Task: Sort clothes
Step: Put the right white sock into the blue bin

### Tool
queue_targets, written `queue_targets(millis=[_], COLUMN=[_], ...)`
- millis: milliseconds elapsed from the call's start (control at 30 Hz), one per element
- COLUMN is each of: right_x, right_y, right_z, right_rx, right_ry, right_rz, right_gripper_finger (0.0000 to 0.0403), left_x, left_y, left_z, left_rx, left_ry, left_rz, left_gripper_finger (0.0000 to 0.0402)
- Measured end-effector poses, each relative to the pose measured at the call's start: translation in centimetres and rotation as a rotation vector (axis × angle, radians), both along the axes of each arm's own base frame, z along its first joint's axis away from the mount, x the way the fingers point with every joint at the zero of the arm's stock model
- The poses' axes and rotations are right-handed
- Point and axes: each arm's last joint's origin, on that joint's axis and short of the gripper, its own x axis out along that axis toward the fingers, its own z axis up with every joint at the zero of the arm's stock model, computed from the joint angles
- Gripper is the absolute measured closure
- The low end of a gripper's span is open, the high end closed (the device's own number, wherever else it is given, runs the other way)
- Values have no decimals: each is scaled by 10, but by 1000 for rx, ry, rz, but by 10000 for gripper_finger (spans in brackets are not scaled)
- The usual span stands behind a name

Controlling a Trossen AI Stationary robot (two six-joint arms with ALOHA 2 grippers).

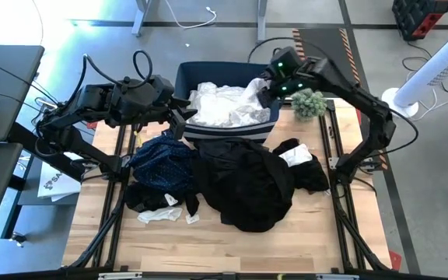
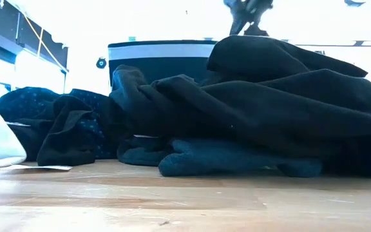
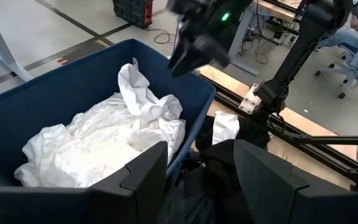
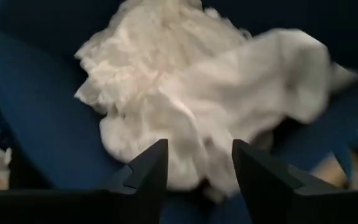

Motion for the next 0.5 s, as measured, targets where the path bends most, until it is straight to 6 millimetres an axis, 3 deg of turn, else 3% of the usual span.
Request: queue_targets(millis=[133,267,400,500], right_x=[-19,-39,-56,-74], right_y=[18,56,92,113], right_z=[22,34,22,0], right_rx=[61,61,143,252], right_ry=[77,165,193,218], right_rz=[-6,159,230,147], right_gripper_finger=[223,222,222,222], left_x=[0,0,0,0], left_y=[0,0,0,0], left_z=[0,0,0,0], left_rx=[0,1,16,20], left_ry=[5,6,14,17], left_rz=[0,0,-9,-11], left_gripper_finger=[218,218,218,218])
